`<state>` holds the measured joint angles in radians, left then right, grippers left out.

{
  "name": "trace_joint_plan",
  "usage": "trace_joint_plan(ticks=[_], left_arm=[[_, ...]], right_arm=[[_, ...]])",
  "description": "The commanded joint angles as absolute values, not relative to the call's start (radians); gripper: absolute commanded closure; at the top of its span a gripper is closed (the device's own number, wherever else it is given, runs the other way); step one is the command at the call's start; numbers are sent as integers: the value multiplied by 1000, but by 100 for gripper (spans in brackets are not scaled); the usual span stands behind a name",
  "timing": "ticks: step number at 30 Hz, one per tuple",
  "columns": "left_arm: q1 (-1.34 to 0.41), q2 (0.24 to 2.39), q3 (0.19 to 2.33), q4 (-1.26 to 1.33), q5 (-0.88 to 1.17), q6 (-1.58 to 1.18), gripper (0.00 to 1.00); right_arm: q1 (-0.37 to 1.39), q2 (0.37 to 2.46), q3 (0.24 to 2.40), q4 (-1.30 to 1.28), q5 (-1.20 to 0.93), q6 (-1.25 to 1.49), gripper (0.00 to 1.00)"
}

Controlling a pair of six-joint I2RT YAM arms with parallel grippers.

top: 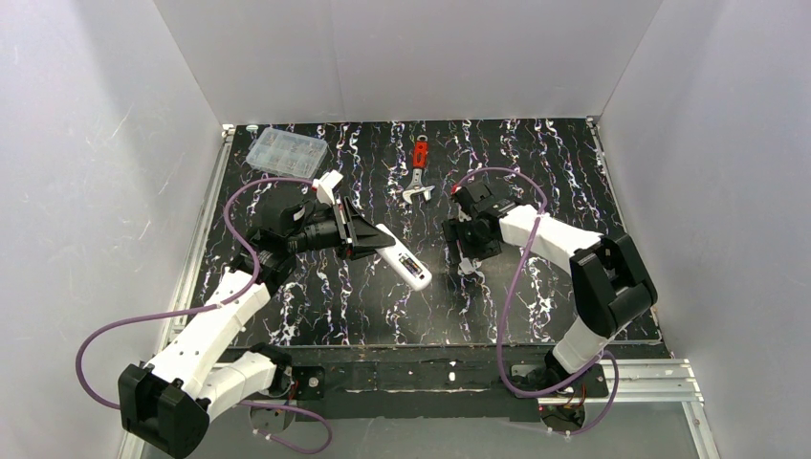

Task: Load the batteries into the remote control
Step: Pick up the battery cover at the center of the board.

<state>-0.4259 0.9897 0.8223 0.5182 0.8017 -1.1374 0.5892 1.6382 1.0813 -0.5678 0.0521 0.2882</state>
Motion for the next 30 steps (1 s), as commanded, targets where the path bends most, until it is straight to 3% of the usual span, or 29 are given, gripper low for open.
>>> trace_joint_plan(ticks=[1,13,23,30], left_arm=[[-430,969,859,553,851,-1130,100],[-430,973,856,563,847,-1134,100],[-430,965,850,563,845,-1135,100],[-430,969,846,580,843,-1144,100]], right_arm=[[586,1660,1069,-534,37,288,25],[586,1699,1054,-551,17,304,32],[588,1706,1052,-569,21,301,47],[588,1706,1055,-586,23,304,49]])
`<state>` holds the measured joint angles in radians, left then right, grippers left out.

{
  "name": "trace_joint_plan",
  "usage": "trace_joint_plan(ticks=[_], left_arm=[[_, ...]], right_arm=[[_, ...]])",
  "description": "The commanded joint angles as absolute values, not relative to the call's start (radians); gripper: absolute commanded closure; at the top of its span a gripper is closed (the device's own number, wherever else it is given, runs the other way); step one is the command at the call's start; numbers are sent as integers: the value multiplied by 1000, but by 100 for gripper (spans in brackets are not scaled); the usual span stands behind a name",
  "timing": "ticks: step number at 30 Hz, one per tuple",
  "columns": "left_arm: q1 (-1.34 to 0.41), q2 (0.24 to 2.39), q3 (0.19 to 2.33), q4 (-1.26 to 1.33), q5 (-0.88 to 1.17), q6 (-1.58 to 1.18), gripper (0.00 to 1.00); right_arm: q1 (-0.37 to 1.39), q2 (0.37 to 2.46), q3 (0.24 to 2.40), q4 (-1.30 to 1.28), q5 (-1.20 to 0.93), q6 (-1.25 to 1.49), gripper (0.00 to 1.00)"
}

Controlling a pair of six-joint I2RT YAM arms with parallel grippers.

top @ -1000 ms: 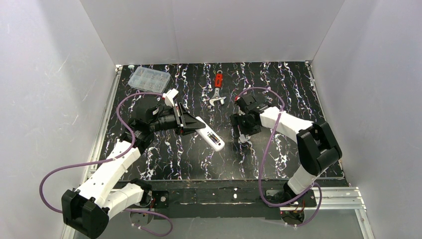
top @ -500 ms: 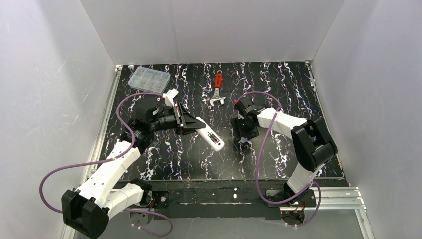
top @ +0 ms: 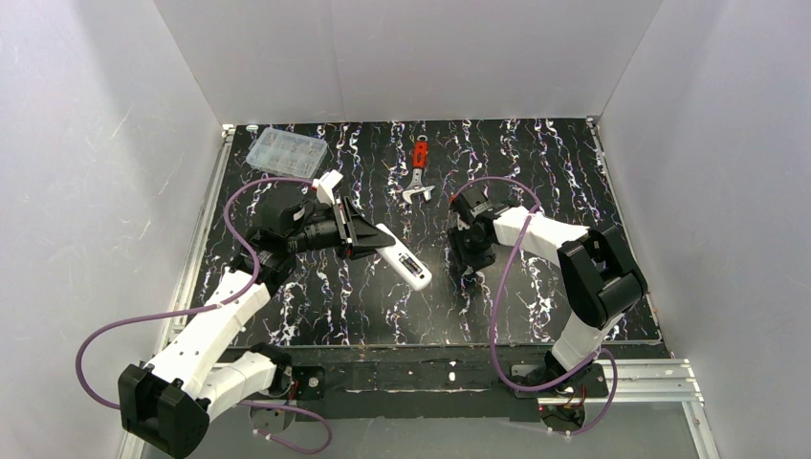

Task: Load the batteries into the remote control
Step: Pick up the battery cover at the center of the board.

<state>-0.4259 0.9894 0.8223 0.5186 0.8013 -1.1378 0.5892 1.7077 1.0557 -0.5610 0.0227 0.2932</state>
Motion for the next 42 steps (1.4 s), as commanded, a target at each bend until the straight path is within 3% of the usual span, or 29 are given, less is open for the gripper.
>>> trace_joint_plan(ticks=[1,10,17,32,37,42], left_arm=[[-430,971,846,584,844,-1146,100],[-430,970,845,587,845,-1148,100],[-430,968,846,588,844,-1147,100],[-430,975,855,586,849,-1146,100],[-430,976,858,582,849,-1143,100],[-430,974,856,583,847,-1143,100]], right_arm=[[588,1709,1056,-592,25,306,50],[595,1731,1072,-612,56,301,53],[610,1741,1101,-615,70,287,44],[621,1776,1128,-622,96,278,55],[626,1779,1133,-618,88,274,49],[632,1784,1143,-618,91,269,49]])
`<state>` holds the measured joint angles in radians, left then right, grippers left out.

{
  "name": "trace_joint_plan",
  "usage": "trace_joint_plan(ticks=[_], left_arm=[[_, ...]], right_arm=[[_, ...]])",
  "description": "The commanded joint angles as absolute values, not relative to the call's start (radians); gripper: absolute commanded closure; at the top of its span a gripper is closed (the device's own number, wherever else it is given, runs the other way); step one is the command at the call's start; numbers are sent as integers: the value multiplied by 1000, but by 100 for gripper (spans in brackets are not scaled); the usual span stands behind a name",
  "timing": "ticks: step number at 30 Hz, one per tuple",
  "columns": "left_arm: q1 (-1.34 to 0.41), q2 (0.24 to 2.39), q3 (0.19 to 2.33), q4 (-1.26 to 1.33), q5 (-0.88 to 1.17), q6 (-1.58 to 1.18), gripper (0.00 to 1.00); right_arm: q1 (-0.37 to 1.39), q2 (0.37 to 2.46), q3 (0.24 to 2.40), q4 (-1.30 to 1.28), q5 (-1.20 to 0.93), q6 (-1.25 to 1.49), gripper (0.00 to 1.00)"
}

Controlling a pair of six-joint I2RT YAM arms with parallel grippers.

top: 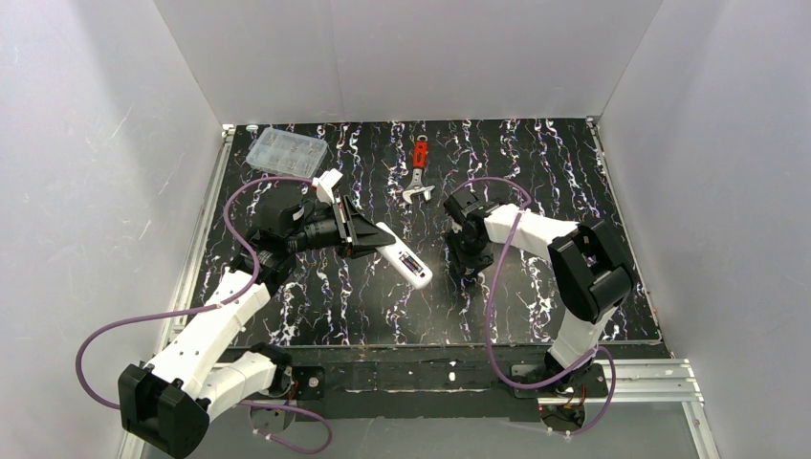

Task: Load the batteries into the remote control
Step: Pick up the battery cover at the center of the board.

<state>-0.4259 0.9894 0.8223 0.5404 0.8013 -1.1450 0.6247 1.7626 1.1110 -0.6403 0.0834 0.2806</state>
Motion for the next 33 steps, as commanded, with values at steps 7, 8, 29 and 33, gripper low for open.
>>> trace_joint_plan(ticks=[7,8,29,33], left_arm=[[-430,975,860,577,847,-1140,100],[-430,976,863,577,848,-1140,100],[-430,972,861,576,845,-1138,100],[-430,973,861,578,847,-1138,100]], right_arm=[[634,1789,1147,-617,107,267,53],[633,1788,1147,-617,110,266,53],[641,1799,1160,-614,119,258,54],[642,1801,1157,-615,120,260,57]])
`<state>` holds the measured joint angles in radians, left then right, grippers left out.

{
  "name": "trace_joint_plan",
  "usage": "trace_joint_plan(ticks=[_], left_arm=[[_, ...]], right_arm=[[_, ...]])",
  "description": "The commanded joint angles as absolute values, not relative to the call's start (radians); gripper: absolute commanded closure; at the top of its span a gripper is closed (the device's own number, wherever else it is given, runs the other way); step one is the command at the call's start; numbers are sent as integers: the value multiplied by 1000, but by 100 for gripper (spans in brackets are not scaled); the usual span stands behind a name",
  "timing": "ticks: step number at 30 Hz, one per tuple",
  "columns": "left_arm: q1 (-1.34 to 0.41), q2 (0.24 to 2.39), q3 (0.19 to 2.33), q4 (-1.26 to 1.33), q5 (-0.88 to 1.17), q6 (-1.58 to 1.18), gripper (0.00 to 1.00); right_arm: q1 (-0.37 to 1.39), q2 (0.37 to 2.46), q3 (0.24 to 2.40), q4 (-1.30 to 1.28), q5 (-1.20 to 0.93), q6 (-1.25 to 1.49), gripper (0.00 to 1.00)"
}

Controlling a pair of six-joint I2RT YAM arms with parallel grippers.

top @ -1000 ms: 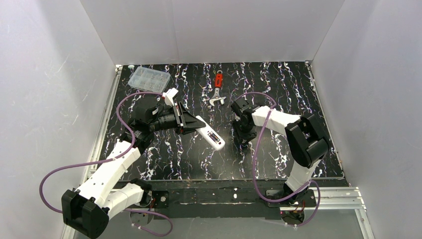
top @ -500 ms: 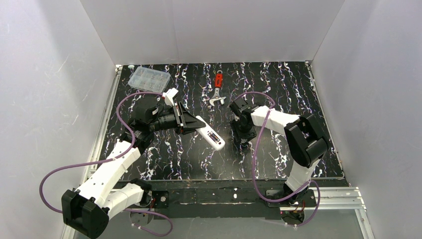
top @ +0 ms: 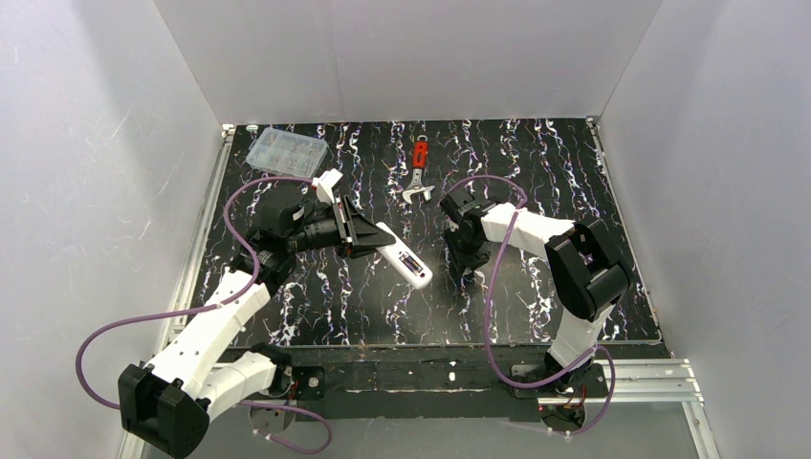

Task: Load the batteries into the remote control
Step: Pick up the battery cover at the center of the board.

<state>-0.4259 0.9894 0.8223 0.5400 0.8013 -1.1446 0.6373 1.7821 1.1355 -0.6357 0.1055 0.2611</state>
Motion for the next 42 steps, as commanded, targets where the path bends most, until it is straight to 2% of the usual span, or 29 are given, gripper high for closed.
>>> trace_joint_plan(ticks=[1,14,23,33,42], left_arm=[[-430,973,861,577,847,-1138,100],[-430,981,871,576,842,-1133,100],[-430,1005,845,637,798,-1168,100],[-428,1025,834,645,756,-1165,100],[-429,1038,848,638,765,-1126,100]], right_arm=[[642,1801,1156,-614,119,260,58],[643,1731,1136,-609,114,259,63],[643,1596,1152,-692,116,242,65],[643,1460,1308,-903,151,177,65],[642,1341,1481,-1050,-34,79,65]])
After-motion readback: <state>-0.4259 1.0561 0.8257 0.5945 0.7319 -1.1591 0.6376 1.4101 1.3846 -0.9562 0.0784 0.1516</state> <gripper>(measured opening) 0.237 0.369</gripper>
